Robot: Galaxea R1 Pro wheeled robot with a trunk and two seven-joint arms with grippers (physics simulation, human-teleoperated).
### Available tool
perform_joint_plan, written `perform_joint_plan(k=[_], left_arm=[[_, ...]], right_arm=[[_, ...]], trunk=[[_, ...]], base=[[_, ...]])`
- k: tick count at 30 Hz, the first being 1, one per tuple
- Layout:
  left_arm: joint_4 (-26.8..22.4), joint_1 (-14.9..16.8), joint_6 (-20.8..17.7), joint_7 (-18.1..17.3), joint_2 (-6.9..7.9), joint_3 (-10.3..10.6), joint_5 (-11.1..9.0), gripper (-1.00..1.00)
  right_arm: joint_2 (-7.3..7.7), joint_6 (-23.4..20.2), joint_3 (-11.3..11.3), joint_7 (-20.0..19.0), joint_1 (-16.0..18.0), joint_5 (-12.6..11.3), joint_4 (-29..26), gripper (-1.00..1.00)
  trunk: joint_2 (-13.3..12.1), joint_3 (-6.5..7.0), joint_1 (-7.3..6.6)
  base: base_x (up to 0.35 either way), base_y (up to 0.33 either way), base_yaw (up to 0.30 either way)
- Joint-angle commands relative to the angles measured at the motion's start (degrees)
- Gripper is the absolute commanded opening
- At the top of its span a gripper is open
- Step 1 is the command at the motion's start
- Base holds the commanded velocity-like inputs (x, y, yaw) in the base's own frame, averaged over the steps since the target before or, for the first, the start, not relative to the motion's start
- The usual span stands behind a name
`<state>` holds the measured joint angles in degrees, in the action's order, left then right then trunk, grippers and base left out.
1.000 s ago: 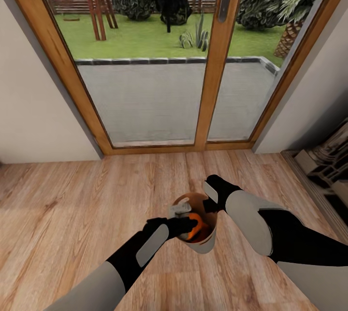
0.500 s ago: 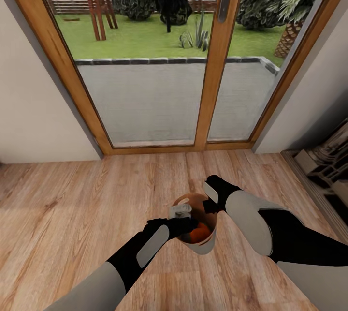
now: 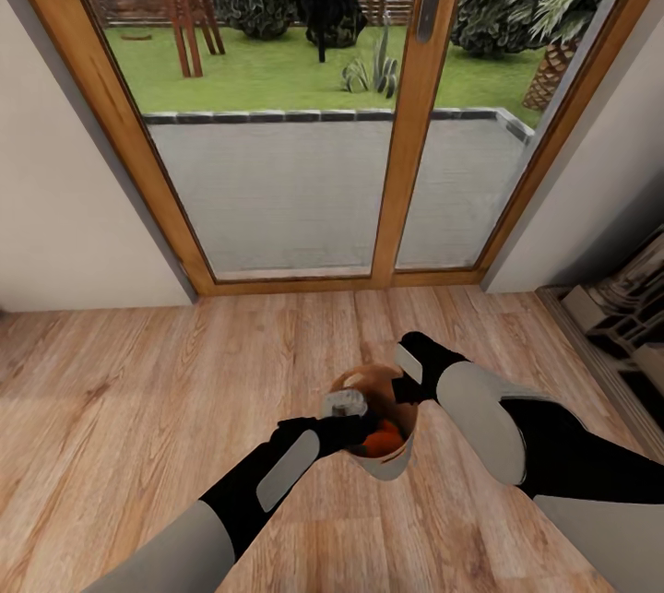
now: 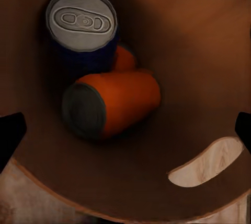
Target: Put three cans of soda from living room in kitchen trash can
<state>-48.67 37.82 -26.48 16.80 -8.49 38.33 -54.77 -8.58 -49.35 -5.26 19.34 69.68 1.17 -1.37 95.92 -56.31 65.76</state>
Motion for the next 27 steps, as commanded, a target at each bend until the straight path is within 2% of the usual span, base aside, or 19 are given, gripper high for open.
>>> perform_joint_plan(k=[1,12,14,20,22,27], left_arm=[[-0.06,-0.05,-0.1,0.03,0.09,0.0,0.11,1.0],[-1.63,-0.15,-0.39,-0.01,0.39,0.0,0.02,1.0],[-1.88,-0.18,-0.4,-0.01,0.41,0.0,0.02,1.0],[-2.01,-0.2,-0.41,-0.01,0.41,0.0,0.05,1.0],[-2.03,-0.2,-0.41,-0.01,0.41,-0.05,0.03,1.0],[-1.99,-0.2,-0.48,-0.2,0.41,-0.14,0.02,1.0]], right_arm=[[0.94,-0.05,0.54,-0.15,0.02,0.26,-0.01,-1.0],[6.88,0.71,0.59,-0.18,0.02,0.26,-0.04,-1.0],[8.41,1.14,0.6,-0.18,0.02,0.25,-0.04,-1.0],[10.75,1.66,0.52,-0.28,0.02,0.19,-0.03,-1.0],[11.48,1.73,0.47,-1.18,0.02,0.17,-0.05,-1.0],[14.0,1.79,0.43,-8.42,0.02,0.23,-0.16,-1.0]], trunk=[[0.0,0.0,0.0],[0.0,0.0,0.0],[0.0,0.0,0.0],[0.0,0.0,0.0],[0.0,0.0,0.0],[0.0,0.0,0.0]], base=[[0.0,0.0,0.0],[0.0,0.0,0.0],[0.0,0.0,0.0],[0.0,0.0,0.0],[0.0,0.0,0.0],[0.0,0.0,0.0]])
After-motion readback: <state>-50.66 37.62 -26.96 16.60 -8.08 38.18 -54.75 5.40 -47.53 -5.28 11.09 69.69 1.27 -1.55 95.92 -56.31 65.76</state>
